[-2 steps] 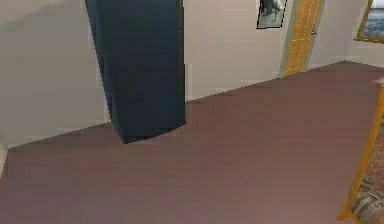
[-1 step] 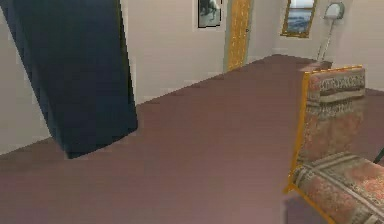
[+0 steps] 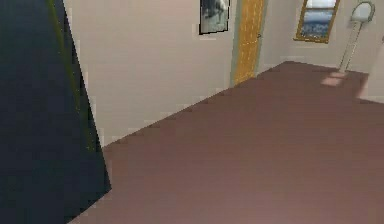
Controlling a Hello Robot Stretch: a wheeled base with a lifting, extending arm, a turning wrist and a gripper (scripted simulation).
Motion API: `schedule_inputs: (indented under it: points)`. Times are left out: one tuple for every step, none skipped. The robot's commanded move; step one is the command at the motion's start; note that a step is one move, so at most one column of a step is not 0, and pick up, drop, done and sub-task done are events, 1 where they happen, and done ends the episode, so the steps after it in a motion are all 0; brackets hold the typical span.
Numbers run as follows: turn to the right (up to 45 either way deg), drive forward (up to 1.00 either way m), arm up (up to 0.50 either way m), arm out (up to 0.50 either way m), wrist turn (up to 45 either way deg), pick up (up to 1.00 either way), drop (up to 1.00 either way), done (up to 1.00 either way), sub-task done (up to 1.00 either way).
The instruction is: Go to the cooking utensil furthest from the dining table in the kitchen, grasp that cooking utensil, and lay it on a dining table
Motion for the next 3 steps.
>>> schedule_inputs:
  points:
    - [0.0, 0.75, 0.0, 0.0, 0.0, 0.0, 0.0, 0.0, 0.0]
    - [45.0, 0.0, 0.0, 0.0, 0.0, 0.0, 0.0, 0.0, 0.0]
    - [15.0, 0.0, 0.0, 0.0, 0.0, 0.0, 0.0, 0.0, 0.0]
